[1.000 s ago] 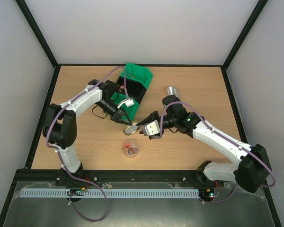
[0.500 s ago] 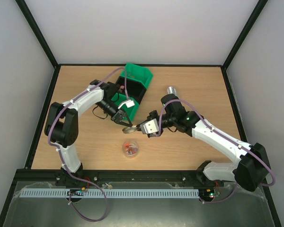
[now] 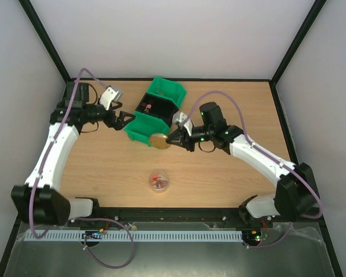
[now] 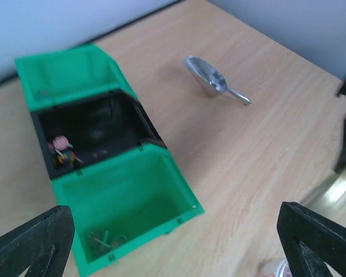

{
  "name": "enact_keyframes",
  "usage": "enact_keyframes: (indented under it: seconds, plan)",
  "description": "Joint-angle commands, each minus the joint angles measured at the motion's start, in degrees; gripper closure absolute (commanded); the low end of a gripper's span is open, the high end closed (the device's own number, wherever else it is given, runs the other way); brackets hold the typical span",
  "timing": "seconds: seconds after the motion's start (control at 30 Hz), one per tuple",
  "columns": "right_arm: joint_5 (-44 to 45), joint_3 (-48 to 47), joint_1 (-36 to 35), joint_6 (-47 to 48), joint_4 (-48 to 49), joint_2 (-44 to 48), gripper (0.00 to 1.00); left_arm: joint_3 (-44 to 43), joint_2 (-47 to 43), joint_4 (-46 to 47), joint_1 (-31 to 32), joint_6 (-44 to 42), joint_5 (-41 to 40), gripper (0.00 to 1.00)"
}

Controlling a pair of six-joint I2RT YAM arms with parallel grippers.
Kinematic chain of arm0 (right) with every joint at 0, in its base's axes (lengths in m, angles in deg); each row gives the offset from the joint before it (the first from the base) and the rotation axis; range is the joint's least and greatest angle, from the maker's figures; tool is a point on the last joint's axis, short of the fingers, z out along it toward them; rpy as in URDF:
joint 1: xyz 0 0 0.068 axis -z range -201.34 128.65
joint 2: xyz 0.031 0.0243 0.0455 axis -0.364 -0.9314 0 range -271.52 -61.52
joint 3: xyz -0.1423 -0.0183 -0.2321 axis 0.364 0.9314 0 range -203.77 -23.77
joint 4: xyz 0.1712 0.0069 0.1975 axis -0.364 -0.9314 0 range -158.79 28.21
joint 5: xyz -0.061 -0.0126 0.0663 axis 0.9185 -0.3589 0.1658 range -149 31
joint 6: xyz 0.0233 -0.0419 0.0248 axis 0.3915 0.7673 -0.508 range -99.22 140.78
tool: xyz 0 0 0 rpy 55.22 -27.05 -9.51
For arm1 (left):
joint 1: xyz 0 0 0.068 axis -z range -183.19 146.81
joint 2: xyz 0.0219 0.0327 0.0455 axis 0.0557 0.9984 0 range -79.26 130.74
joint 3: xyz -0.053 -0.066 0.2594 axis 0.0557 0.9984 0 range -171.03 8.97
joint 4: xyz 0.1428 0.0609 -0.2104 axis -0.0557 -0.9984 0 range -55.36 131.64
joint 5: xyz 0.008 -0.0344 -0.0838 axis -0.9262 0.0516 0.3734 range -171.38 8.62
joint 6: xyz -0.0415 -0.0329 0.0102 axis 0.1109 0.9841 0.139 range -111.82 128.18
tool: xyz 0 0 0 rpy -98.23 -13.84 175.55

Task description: Pack the candies

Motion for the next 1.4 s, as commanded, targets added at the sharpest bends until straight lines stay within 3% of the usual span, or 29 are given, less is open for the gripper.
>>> enact_keyframes:
  seconds: [0.0,0.23,0.4,1.03,1.37]
  plan:
    - [-8.13,-3.79,5.44,-27.18,6.69,-4.87,0.97,4.45,-6.1,6.11,2.85,-4.84,-7.85,0.01]
    - [-8.2,-8.66,8.31,-38.63,7.64,-10.2,0.97,10.03,-11.74,7.19,17.65,-18.12,-17.66,0.01]
    - [-14.45,-6.27,9.04,-49.81,15.02,-11.49,0.98,13.75,-11.54,14.19,25.78,-19.08,-26.02,0.01]
    - [-21.49,-7.34,10.02,-55.25,16.63,-15.86,0.99,14.18,-6.27,19.12,33.79,-22.63,-31.69,0.01]
    - [-22.54,-7.57,10.21,-56.32,17.14,-16.55,0.99,13.88,-5.8,18.38,35.05,-24.51,-32.41,0.11]
